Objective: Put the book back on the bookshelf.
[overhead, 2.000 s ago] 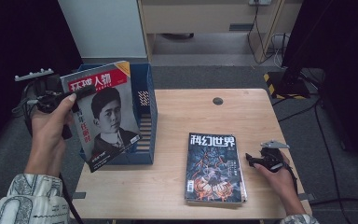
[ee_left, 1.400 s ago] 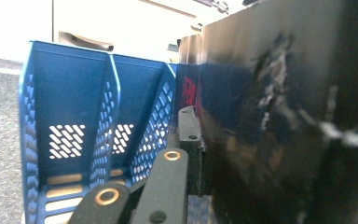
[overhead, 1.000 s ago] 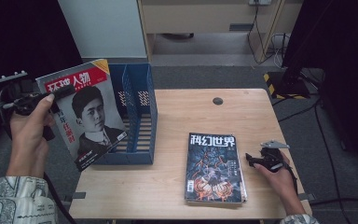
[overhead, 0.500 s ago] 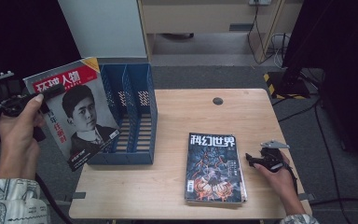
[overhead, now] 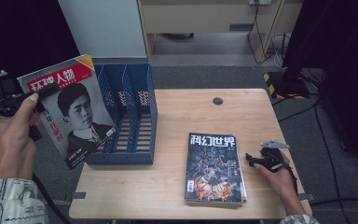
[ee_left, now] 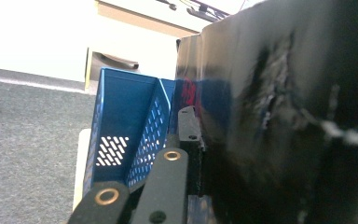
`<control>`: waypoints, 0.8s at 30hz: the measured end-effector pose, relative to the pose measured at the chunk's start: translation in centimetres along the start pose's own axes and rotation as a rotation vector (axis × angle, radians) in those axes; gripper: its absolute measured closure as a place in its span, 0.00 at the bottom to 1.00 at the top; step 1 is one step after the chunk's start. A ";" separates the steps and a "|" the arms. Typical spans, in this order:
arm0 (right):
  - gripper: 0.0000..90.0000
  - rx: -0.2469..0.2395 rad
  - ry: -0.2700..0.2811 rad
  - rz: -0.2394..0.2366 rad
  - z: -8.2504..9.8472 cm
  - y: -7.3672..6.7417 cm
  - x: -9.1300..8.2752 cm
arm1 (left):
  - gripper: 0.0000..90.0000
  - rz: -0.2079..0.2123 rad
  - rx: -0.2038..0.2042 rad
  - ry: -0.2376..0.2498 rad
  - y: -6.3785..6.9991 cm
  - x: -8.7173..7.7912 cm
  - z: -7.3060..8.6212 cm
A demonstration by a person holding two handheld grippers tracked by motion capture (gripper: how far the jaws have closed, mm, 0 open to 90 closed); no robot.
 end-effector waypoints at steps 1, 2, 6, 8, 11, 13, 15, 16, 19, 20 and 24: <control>0.22 0.000 0.000 0.000 0.0 0.0 0.0 | 0.96 -0.002 0.000 0.002 -0.1 -0.1 0.0; 0.22 0.000 0.000 0.000 0.0 0.0 0.0 | 0.96 -0.003 -0.003 0.003 -0.1 -0.1 -0.1; 0.22 -0.001 0.000 0.000 0.0 0.0 0.0 | 0.96 -0.007 -0.009 0.013 -0.5 0.0 -0.4; 0.22 0.000 0.000 0.000 0.0 0.0 0.0 | 0.96 -0.012 -0.008 0.019 -0.8 0.0 -0.5; 0.22 0.002 -0.002 -0.001 0.0 0.0 0.0 | 0.96 -0.023 -0.009 0.024 -1.2 0.0 -0.5; 0.22 0.002 -0.002 -0.001 0.0 0.0 0.0 | 0.96 -0.030 -0.008 0.026 -1.5 -0.1 -0.6; 0.22 0.002 -0.002 0.000 0.0 0.0 0.0 | 0.96 -0.037 -0.008 0.031 -1.7 -0.3 -0.6; 0.22 0.002 -0.002 0.000 0.0 0.0 0.0 | 0.96 -0.039 -0.009 0.034 -1.8 -0.5 -0.7; 0.22 0.002 -0.002 0.000 0.0 0.0 0.0 | 0.96 -0.049 -0.008 0.037 -2.1 -1.0 -1.0; 0.22 0.002 -0.002 0.000 0.0 0.0 0.0 | 0.96 -0.051 -0.007 0.038 -2.2 -1.1 -1.0; 0.22 0.002 -0.002 0.000 0.0 0.0 0.0 | 0.96 -0.059 0.003 0.044 -2.6 -1.3 -1.4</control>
Point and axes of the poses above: each handheld gripper's, and its own axes: x roughly forward along the jaws, z roughly out of its underside, y roughly to its right, the point moved 8 cm from there along x, roughly forward along the jaws, and after that the axes turned 2 degrees about z, right-handed, at the moved point
